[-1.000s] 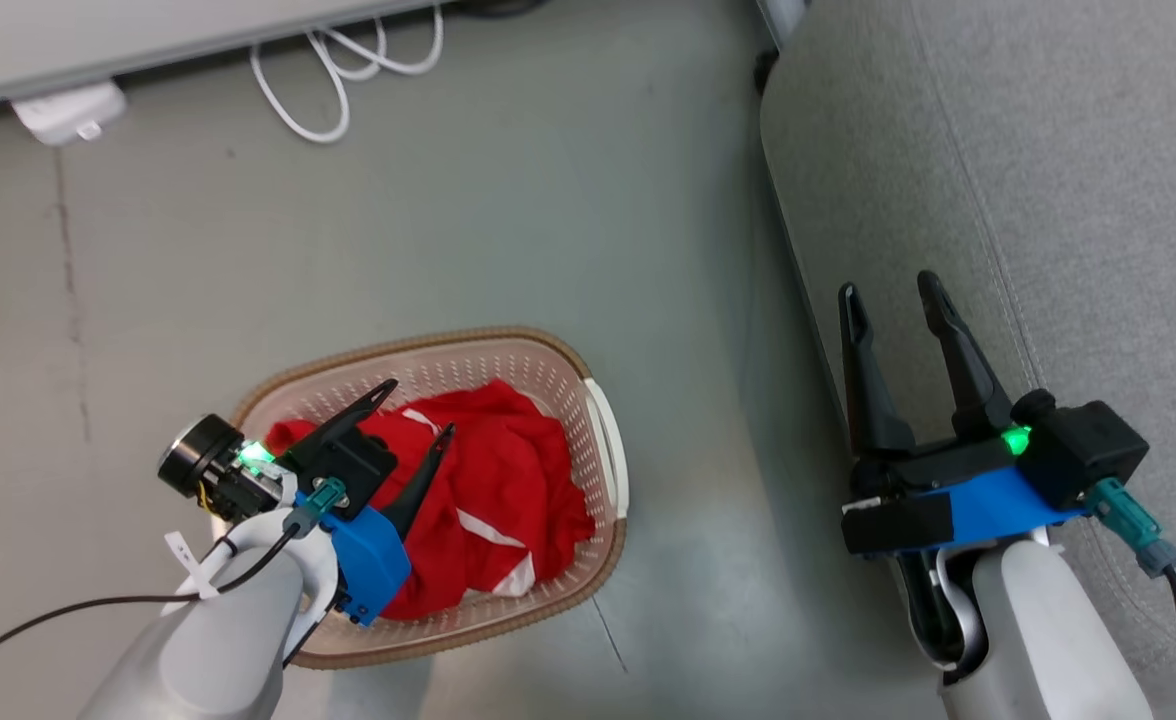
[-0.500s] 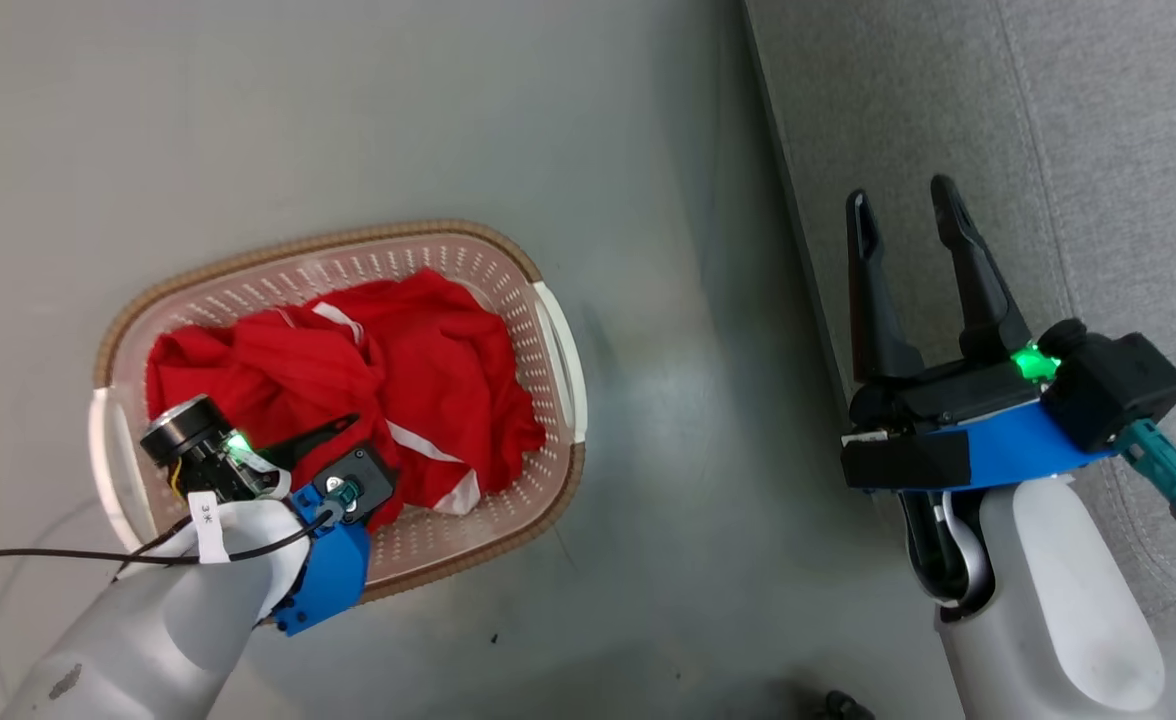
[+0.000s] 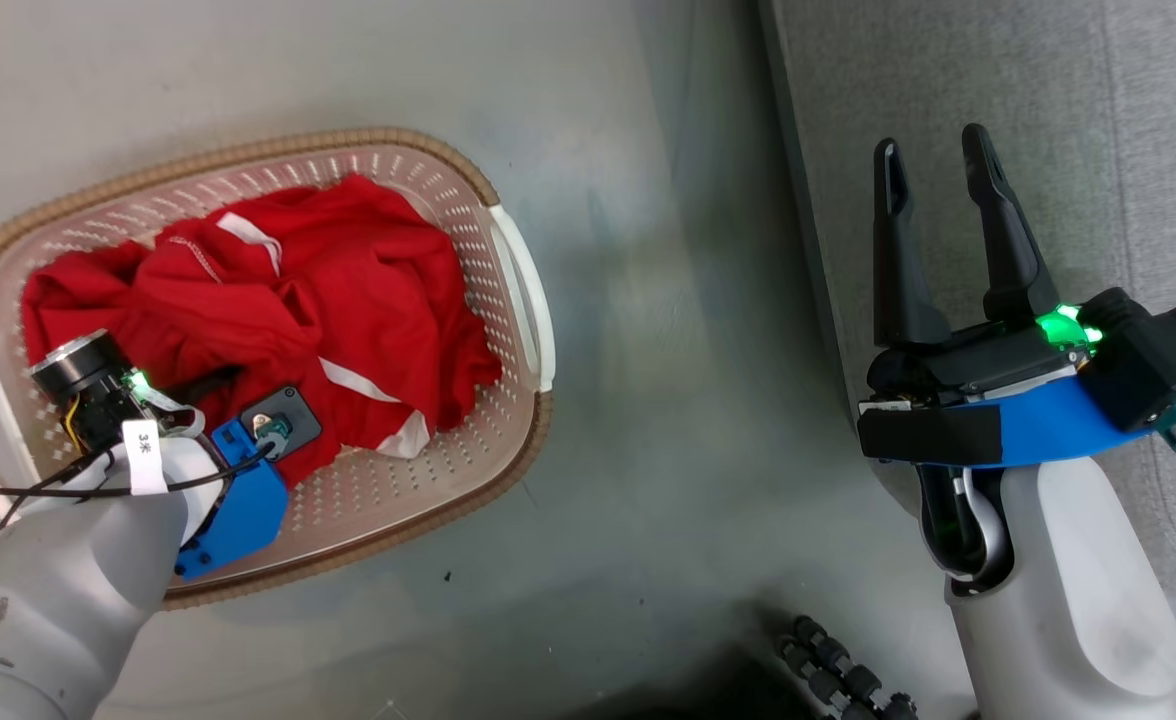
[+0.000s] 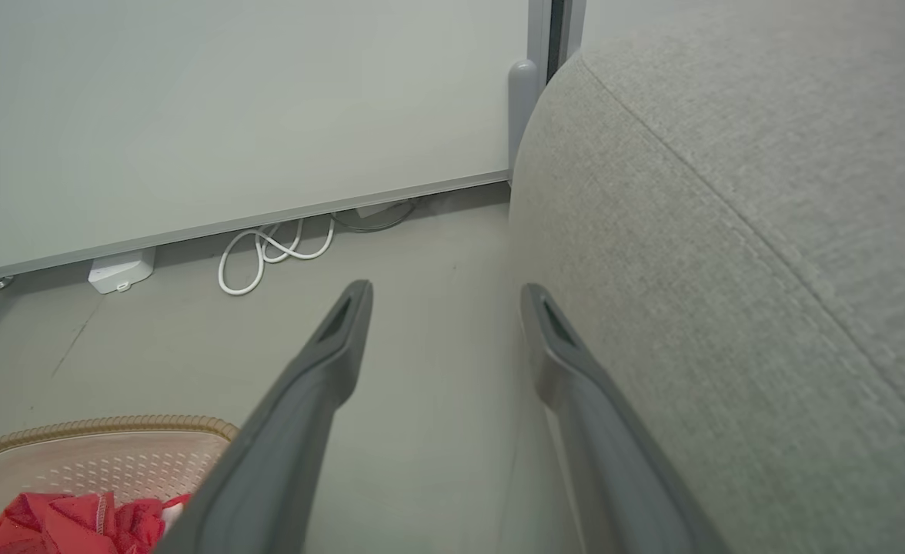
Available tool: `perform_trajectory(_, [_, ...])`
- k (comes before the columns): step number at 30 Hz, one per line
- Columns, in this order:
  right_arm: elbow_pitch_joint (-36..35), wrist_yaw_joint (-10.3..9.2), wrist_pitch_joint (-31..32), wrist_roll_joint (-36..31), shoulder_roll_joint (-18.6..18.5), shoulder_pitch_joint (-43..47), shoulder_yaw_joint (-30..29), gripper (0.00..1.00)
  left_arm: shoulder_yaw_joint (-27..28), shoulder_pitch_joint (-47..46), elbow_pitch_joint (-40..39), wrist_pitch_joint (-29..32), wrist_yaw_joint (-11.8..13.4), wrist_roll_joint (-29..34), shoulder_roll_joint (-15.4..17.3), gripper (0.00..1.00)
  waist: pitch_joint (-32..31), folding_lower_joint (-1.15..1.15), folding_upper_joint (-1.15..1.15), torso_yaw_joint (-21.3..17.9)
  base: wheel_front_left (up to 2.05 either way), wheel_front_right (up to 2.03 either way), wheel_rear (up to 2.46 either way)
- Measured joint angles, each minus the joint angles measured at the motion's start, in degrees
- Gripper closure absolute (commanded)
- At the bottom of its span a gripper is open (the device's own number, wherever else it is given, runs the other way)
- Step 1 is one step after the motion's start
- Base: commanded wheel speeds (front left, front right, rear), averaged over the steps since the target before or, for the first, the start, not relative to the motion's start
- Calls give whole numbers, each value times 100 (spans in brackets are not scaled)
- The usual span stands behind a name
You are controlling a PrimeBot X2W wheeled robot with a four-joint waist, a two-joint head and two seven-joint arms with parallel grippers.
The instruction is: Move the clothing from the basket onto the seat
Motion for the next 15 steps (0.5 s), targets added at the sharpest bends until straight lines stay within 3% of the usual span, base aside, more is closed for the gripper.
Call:
perform_trajectory(11, [-132, 0, 0, 10, 0, -60, -25, 0, -159, -386, 156, 374, 2, 90, 25, 0, 419, 0, 0, -27, 0, 0, 0])
perform_trajectory(12, [-136, 0, 0, 9, 0, -60, -33, 0, -166, -399, 164, 397, 3, 91, 18, 23, 427, 0, 0, -19, 0, 0, 0])
perform_trajectory(13, [-137, 0, 0, 9, 0, -60, -40, 0, -175, -407, 170, 405, 3, 100, 11, 74, 431, 0, 0, -13, 0, 0, 0])
perform_trajectory(14, [-136, 0, 0, 9, 0, -60, -43, 0, -183, -408, 177, 456, 3, 105, 1, 100, 429, 0, 0, -8, 0, 0, 0])
perform_trajectory(15, [-133, 0, 0, 7, 0, -61, -47, 0, -194, -408, 181, 471, 3, 105, -9, 100, 421, 0, 0, -2, 0, 0, 0])
